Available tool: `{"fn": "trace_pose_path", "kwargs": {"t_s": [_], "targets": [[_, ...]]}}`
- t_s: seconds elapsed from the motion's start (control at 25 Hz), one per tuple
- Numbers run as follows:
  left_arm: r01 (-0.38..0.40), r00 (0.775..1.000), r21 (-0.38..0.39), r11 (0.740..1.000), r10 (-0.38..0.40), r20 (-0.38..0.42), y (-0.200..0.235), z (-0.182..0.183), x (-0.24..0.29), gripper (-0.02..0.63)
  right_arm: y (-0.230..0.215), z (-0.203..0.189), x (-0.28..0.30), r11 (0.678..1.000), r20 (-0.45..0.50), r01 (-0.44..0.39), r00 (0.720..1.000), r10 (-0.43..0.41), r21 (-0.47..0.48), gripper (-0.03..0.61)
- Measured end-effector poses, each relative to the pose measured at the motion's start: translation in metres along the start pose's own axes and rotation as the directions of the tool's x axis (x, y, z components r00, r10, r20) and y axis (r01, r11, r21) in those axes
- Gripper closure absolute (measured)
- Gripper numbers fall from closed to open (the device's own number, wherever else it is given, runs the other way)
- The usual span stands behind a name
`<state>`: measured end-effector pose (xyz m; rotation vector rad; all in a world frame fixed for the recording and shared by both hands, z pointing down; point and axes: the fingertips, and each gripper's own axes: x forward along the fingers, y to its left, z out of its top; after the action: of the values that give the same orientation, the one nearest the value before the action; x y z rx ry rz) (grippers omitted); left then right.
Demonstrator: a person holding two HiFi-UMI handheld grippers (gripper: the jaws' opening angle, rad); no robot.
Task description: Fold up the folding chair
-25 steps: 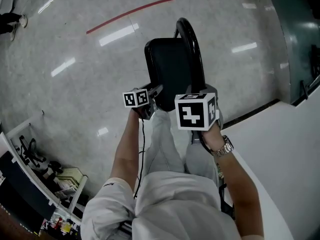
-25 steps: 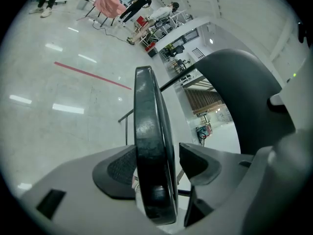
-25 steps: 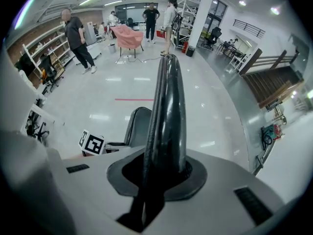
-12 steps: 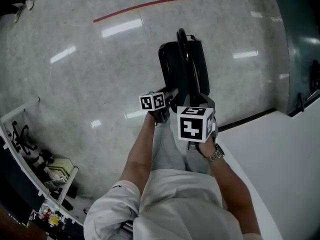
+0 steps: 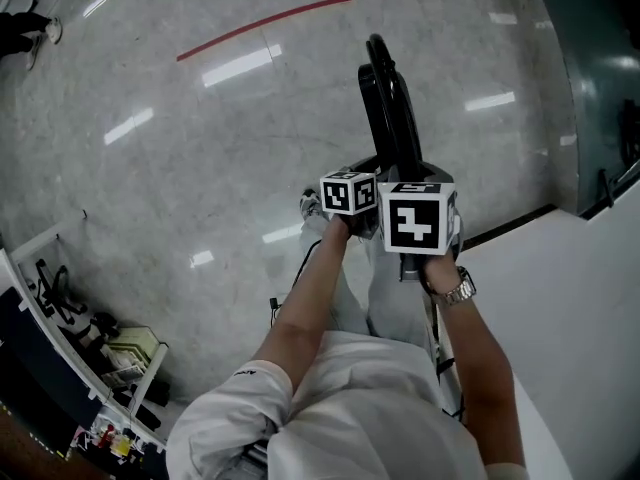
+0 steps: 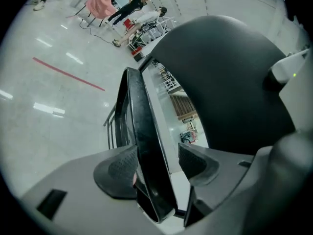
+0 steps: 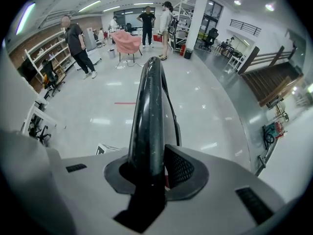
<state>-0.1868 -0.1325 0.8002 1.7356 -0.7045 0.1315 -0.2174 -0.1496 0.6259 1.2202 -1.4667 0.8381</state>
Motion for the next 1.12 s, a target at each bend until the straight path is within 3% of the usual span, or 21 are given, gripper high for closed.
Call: {"fn": "trace_pose_path", "kwargs": {"t_s": [0.12,0.28,0.44,0.6,0.88,1.12], "targets": [[0.006,1.000,0.015,1.000,-0.006,-0.009,-0.034,0.005,0.026,0.339,-0.043,0.004,-0.009,1.000,-0.004,-0.016,1.000,0.017,0.013,0.482],[-0.013,0.998,0.100,0.995,0.019,-0.058,-0.075,0.006,0.065,0.339,-0.092,0.006,-0.018,1.000,0.000,-0.014,1.000,0.014,0.022,0.489],[0.005,0.994,0.169,0.986,0.014,-0.113,-0.095,0.003,0.096,0.339,-0.138,0.008,-0.021,0.998,0.001,-0.031,1.000,0.031,0.054,0.489],[-0.026,0.992,0.219,0.975,0.052,-0.114,-0.112,-0.003,0.123,0.339,-0.176,0.005,-0.022,0.996,0.017,-0.057,0.998,0.056,0.066,0.489],[-0.066,0.964,0.464,0.883,0.177,-0.200,-0.139,-0.019,0.153,0.339,-0.228,-0.006,-0.028,0.994,0.024,-0.088,0.996,0.087,0.067,0.495],[-0.094,0.943,0.522,0.848,0.244,-0.226,-0.169,-0.036,0.181,0.339,-0.278,-0.026,-0.038,0.990,0.036,-0.104,0.994,0.101,0.091,0.499]]}}
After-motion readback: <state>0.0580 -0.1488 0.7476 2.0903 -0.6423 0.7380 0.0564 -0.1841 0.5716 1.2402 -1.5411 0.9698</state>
